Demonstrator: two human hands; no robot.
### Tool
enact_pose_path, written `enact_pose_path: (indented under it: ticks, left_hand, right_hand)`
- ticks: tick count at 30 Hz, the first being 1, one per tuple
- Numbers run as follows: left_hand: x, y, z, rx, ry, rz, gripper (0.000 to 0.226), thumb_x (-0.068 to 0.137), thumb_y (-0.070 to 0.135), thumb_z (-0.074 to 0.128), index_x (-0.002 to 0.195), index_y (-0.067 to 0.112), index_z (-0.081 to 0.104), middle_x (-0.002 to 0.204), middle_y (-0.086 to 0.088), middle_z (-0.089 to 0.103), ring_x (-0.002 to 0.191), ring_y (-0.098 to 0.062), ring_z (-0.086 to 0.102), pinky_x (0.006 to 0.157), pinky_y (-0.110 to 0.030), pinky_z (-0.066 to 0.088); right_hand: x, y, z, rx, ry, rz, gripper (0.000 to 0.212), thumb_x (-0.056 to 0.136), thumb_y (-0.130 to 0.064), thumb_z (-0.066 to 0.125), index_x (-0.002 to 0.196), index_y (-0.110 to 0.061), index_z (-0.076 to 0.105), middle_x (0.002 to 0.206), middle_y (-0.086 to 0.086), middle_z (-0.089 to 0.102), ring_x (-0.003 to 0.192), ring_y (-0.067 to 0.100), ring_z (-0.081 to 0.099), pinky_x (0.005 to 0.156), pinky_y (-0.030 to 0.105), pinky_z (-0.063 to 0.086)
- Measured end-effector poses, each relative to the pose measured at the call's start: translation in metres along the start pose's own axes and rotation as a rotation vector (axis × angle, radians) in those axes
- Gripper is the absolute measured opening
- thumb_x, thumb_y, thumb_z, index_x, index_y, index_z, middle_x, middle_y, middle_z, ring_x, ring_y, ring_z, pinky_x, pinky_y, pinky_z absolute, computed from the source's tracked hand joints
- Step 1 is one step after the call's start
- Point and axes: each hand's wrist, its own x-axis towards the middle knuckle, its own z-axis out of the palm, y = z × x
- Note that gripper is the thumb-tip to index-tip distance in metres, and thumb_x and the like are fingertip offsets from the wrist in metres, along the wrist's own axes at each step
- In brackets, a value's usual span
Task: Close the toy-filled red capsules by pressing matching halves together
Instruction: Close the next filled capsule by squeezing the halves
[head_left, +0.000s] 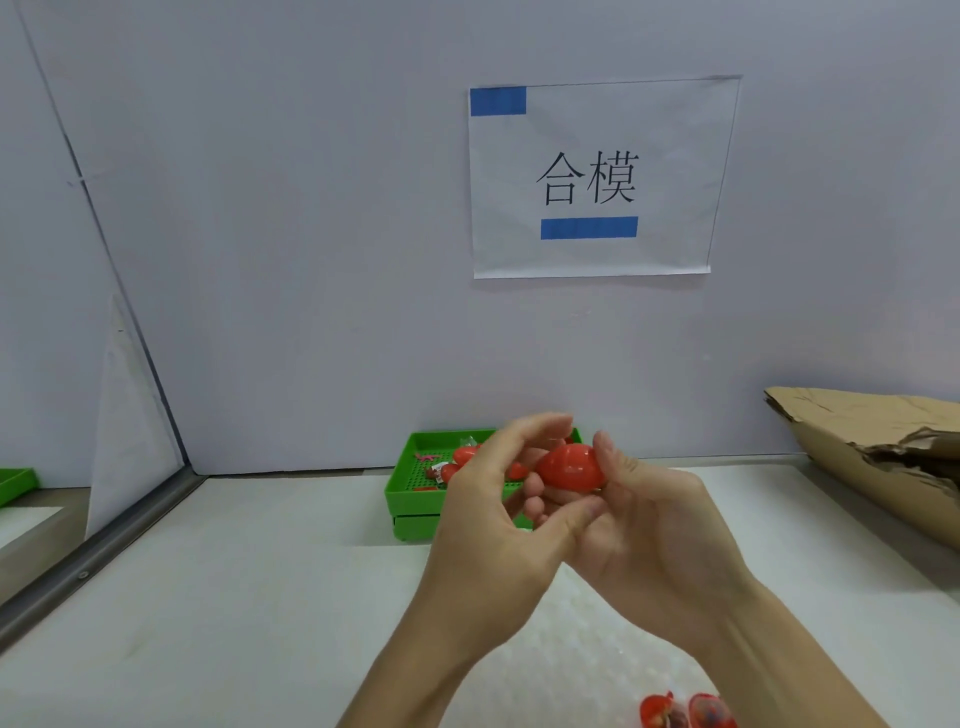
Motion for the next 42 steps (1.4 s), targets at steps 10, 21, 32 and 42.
enact_pose_path:
  ticks: [10, 21, 32, 42]
  left_hand:
    - [0.003, 0.001, -0.007, -0.027, -0.007, -0.023, 0.027, 0.073, 0.018, 0.078, 0.096, 0.029, 0.068, 0.095, 0.012, 0.072, 0.093, -0.007, 0.069, 0.079, -0.015, 0.052]
    - [0.007, -0.003, -0.021, 0.239, 0.104, -0.03, 0.032, 0.073, 0.017, 0.087, 0.091, 0.033, 0.066, 0.091, 0.021, 0.07, 0.089, -0.001, 0.067, 0.082, -0.015, 0.053]
    - [0.009, -0.005, -0.027, 0.071, 0.066, -0.062, 0.035, 0.068, 0.0, 0.086, 0.089, 0.025, 0.073, 0.088, 0.011, 0.076, 0.085, -0.008, 0.073, 0.078, -0.018, 0.056]
    - [0.008, -0.003, -0.024, -0.004, 0.077, -0.02, 0.03, 0.071, 0.007, 0.085, 0.094, 0.023, 0.075, 0.089, 0.008, 0.075, 0.088, -0.01, 0.073, 0.079, -0.018, 0.056]
  right_hand:
    - [0.0, 0.003, -0.003, 0.083, -0.04, 0.057, 0.06, 0.086, -0.039, 0.067, 0.124, 0.007, 0.058, 0.105, 0.03, 0.061, 0.091, 0.039, 0.068, 0.083, 0.041, 0.058]
    - [0.006, -0.002, -0.012, -0.553, 0.281, -0.204, 0.044, 0.074, -0.037, 0.074, 0.109, -0.01, 0.075, 0.097, 0.016, 0.076, 0.085, 0.027, 0.074, 0.071, 0.027, 0.059]
    - [0.003, 0.002, -0.005, -0.837, 0.308, -0.447, 0.02, 0.077, -0.015, 0.072, 0.096, -0.013, 0.077, 0.088, 0.001, 0.079, 0.085, 0.016, 0.076, 0.072, 0.018, 0.057]
    - [0.004, 0.006, 0.001, -0.828, 0.338, -0.542, 0.015, 0.076, -0.022, 0.07, 0.09, -0.021, 0.078, 0.086, -0.001, 0.079, 0.082, 0.016, 0.076, 0.071, 0.018, 0.057]
